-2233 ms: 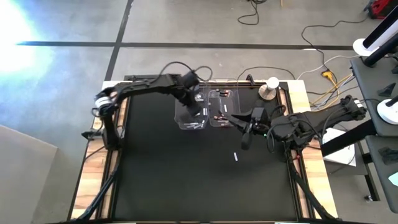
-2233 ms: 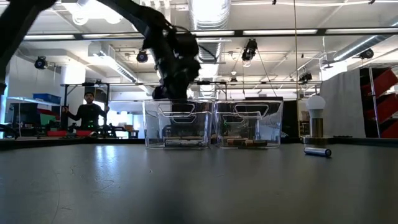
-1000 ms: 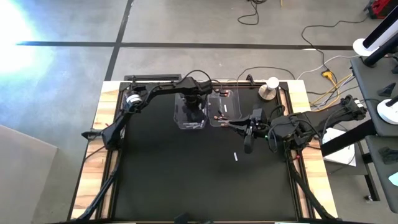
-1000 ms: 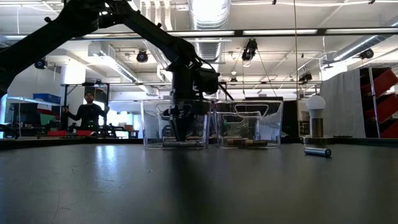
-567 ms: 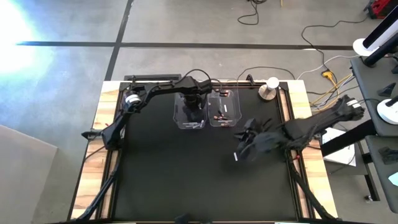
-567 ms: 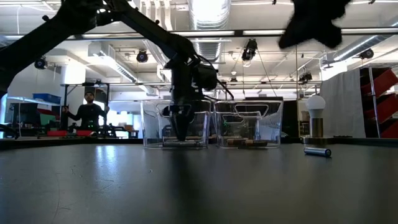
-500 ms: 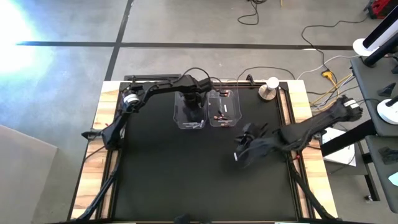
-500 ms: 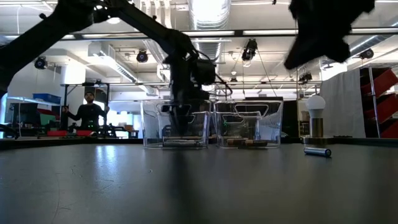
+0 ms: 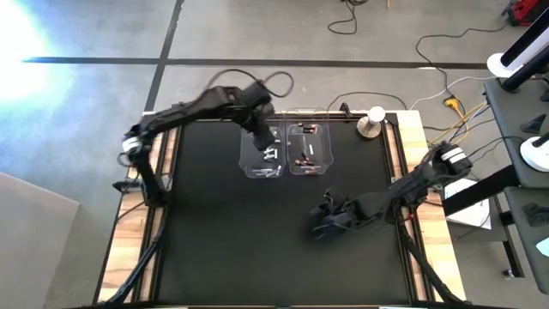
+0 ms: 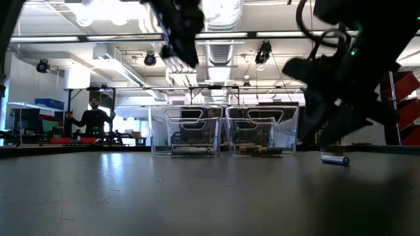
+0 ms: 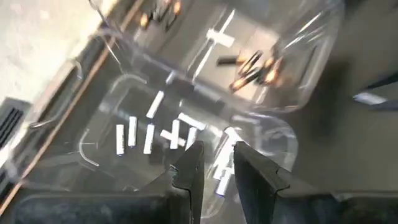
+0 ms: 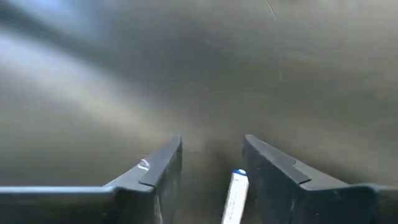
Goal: Sort batteries
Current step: Put the white battery into the left transparent bin
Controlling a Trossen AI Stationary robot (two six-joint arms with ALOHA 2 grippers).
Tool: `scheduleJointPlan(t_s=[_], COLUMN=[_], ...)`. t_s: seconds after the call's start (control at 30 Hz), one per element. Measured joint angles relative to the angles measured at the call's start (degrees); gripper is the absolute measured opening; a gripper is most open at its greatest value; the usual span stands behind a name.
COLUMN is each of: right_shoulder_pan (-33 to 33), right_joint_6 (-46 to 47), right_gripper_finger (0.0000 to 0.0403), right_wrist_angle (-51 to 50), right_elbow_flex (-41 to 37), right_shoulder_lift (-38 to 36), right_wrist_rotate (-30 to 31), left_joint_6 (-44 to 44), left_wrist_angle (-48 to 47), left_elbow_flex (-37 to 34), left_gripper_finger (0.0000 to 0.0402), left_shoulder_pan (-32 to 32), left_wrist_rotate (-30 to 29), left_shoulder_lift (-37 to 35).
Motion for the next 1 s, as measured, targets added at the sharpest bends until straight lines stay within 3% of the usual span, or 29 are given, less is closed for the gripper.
scheduleJointPlan(t_s=[0.13,0.3,0.43,0.6,0.8,1.0], right_shoulder_pan=[-0.2,-0.2,-0.27,-0.18,-0.42,-0.23], right_joint_6=[3.42,5.45,5.75,0.11,-3.17,-5.54], right_gripper_finger=[0.0165,0.0141,0.0118,0.0099,0.0112,0.014], right_wrist_angle=[-0.02,-0.92,-2.19,-6.45,-17.7,-17.09], right_elbow_flex=[1.23,3.23,4.2,6.04,8.94,9.54], right_shoulder_lift=[5.33,9.72,11.68,11.6,9.42,7.03], right_wrist_rotate=[-3.14,-2.96,-3.02,-3.39,-4.77,-8.59], left_joint_6=[-1.66,-3.08,-6.44,-8.92,-14.08,-21.49], left_wrist_angle=[0.66,0.47,0.49,1.76,5.62,10.14], left_elbow_flex=[-2.11,-5.24,-9.0,-15.01,-23.42,-32.78], left_gripper_finger=[0.0068,0.0068,0.0068,0.0068,0.0068,0.0068], left_shoulder_pan=[-1.55,-4.01,-5.54,-7.79,-9.74,-14.17], left_wrist_rotate=[-0.78,-6.26,-7.21,-9.89,-9.99,-10.17], left_shoulder_lift=[-8.32,-17.08,-22.86,-29.31,-35.62,-41.5])
